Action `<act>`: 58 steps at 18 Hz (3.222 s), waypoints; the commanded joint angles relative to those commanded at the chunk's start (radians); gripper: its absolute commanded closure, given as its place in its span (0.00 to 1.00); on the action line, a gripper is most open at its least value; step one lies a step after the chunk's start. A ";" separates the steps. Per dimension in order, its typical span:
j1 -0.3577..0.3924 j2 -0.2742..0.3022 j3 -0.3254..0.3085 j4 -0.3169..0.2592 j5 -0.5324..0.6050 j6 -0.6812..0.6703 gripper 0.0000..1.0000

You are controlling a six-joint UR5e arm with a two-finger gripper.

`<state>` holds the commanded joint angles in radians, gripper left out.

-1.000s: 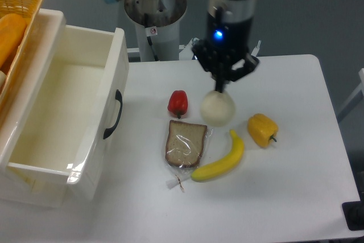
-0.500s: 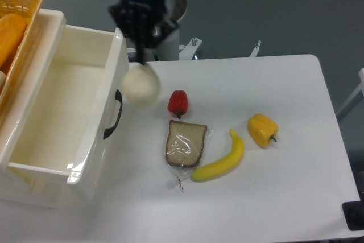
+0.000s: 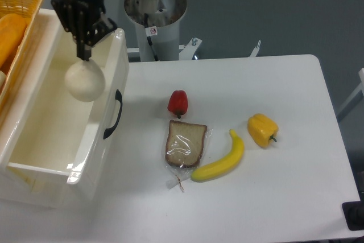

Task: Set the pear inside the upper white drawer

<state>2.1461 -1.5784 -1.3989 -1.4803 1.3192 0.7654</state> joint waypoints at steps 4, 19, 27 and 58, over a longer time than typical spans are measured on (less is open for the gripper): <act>-0.020 -0.038 -0.003 0.002 0.000 -0.002 1.00; -0.058 -0.138 -0.035 0.003 0.008 -0.002 1.00; -0.072 -0.153 -0.058 0.003 0.029 -0.002 1.00; 0.208 -0.078 -0.017 0.199 0.028 0.034 0.00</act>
<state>2.3543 -1.6567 -1.4159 -1.2809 1.3468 0.7992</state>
